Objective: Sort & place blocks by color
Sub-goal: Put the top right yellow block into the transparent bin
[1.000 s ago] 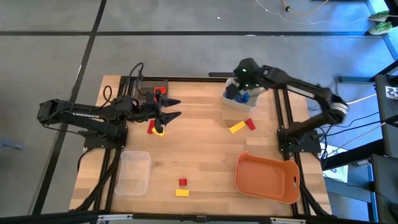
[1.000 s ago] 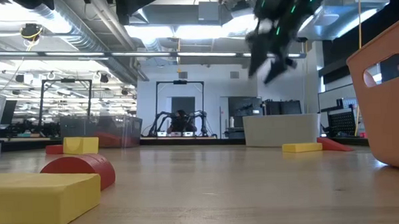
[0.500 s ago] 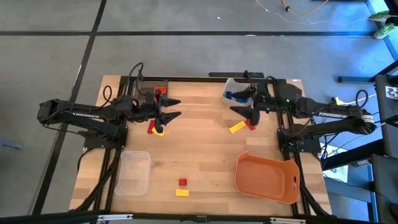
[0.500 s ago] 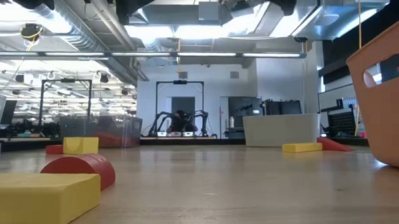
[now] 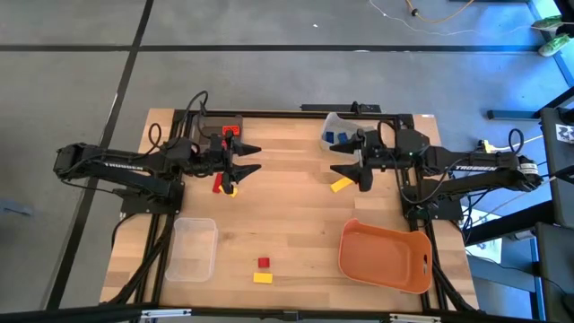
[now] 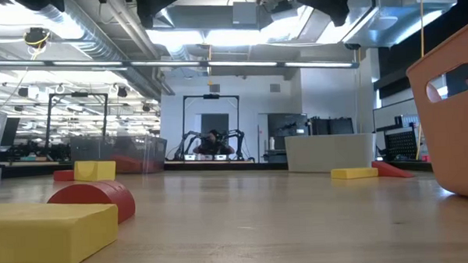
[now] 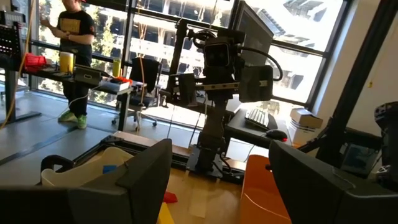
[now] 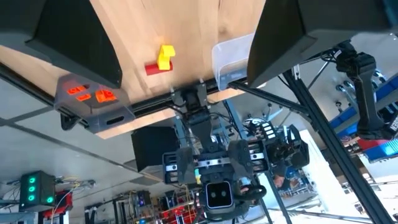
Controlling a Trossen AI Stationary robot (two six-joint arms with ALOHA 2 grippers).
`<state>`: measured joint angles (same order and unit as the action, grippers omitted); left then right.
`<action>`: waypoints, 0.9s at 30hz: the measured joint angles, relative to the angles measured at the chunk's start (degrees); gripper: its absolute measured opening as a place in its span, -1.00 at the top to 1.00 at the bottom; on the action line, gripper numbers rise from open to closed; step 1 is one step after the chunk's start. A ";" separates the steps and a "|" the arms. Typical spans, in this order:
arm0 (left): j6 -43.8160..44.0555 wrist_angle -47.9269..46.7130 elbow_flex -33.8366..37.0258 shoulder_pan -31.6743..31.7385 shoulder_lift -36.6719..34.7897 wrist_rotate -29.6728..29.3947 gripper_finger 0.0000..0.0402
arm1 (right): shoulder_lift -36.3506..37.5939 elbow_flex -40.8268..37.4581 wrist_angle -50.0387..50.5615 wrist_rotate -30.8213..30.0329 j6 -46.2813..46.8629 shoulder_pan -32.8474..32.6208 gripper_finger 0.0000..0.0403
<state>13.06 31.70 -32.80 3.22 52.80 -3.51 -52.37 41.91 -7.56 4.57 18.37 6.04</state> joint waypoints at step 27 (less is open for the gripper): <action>0.07 0.00 0.00 0.02 0.00 -0.45 -0.30 | -24.03 10.58 52.38 -8.76 -42.85 0.26 -0.72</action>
<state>13.13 31.70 -32.80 3.25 52.80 -3.96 -76.40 52.49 44.82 -4.20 -24.48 6.31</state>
